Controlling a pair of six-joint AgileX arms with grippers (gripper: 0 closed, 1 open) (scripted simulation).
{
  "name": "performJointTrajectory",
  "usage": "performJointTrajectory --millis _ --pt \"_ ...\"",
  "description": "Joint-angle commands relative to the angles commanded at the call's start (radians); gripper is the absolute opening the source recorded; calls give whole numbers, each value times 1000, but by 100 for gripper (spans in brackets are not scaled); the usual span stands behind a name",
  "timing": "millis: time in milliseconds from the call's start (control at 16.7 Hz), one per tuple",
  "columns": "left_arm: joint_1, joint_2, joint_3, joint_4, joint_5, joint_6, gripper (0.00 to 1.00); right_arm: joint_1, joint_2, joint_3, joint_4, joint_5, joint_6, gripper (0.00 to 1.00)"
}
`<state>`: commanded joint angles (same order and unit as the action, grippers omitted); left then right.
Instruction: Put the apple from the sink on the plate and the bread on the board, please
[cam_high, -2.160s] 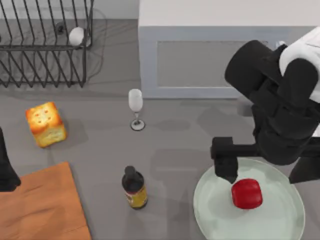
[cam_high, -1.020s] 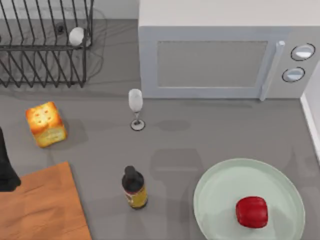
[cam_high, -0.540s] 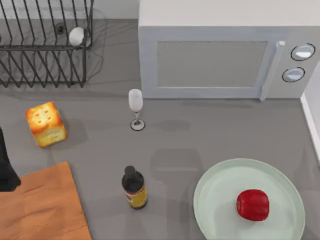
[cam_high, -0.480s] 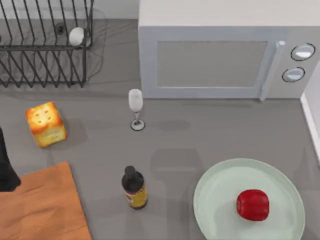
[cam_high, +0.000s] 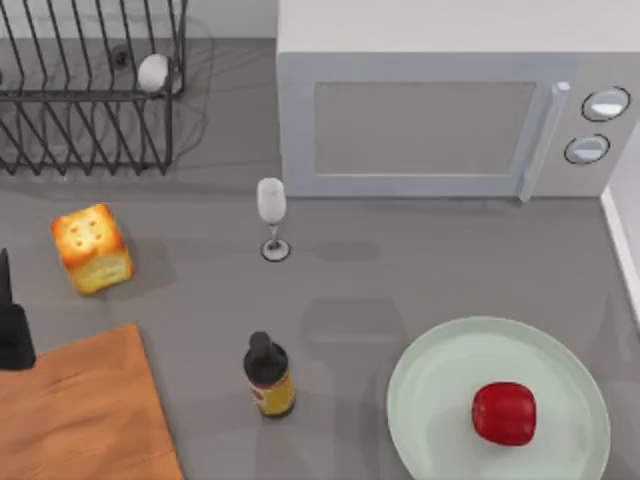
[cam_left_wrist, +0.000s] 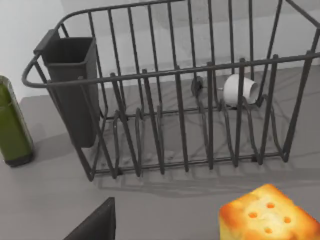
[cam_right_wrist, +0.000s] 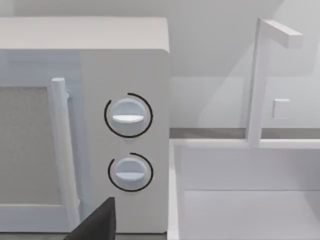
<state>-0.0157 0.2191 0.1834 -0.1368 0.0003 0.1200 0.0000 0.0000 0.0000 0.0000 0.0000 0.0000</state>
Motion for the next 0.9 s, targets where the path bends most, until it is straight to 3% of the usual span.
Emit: performJointTrajectory --millis 900 --pt "-88 1405 1085 -762 1 675 100 0 0 0 0 0 0 100"
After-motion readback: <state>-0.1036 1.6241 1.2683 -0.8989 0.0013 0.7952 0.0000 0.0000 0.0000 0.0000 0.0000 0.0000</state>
